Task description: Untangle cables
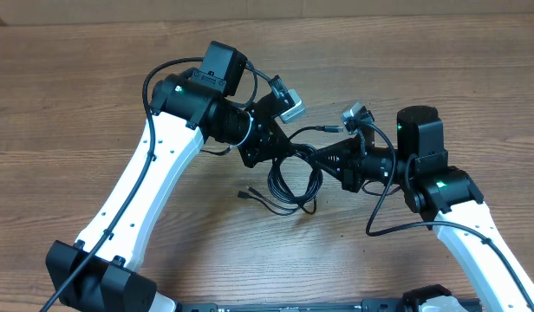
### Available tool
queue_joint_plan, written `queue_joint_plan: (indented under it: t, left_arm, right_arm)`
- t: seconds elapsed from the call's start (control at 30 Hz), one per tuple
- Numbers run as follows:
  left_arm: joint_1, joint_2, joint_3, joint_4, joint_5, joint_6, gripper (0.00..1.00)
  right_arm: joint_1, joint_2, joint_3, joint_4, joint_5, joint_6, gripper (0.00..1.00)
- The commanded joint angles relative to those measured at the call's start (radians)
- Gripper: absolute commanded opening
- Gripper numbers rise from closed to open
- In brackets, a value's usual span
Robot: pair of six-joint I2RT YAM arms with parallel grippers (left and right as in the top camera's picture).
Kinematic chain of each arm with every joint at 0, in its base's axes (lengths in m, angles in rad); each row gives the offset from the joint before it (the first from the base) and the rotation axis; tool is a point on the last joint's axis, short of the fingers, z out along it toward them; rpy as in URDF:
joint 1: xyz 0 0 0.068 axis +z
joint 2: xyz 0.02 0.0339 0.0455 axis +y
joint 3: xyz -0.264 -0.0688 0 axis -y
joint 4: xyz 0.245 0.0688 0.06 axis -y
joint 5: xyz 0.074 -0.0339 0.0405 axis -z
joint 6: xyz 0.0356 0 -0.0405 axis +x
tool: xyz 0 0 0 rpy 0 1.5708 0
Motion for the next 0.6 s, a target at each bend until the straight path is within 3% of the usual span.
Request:
queue_joint_plan:
  t: [0.0,0.1,0.13,0.23,0.27,0.47,0.57]
  left_arm:
    - [-0.012,-0.010,0.023,0.008,0.045,-0.010,0.04]
    - [-0.012,-0.010,0.023,0.007,0.045,-0.010,0.04]
    - [-0.012,-0.010,0.023,0.006,0.045,-0.010,0.24]
    - [-0.012,-0.010,0.023,-0.002,0.045,-0.010,0.94]
    - [-0.012,-0.010,0.023,-0.002,0.045,-0.010,1.00]
    - [-0.012,-0.010,0.023,-0.002,0.043,-0.011,1.00]
    - [-0.012,-0.010,0.023,0.003,-0.035,-0.085,1.00]
  right_arm:
    - [0.005,-0.001,0.011,-0.001,0.018,-0.002,0.04]
    - [0.005,-0.001,0.011,-0.001,0.031,-0.001,0.04]
    - [0.005,-0.001,0.011,-0.001,0.063,0.015,0.04]
    - [0.005,-0.001,0.011,-0.001,0.126,0.072,0.04]
    - [0.005,-0.001,0.011,-0.002,0.146,0.087,0.04]
    - [0.004,-0.001,0.011,-0.028,0.280,0.146,0.04]
    - [0.003,-0.001,0.011,-0.040,0.367,0.210,0.04]
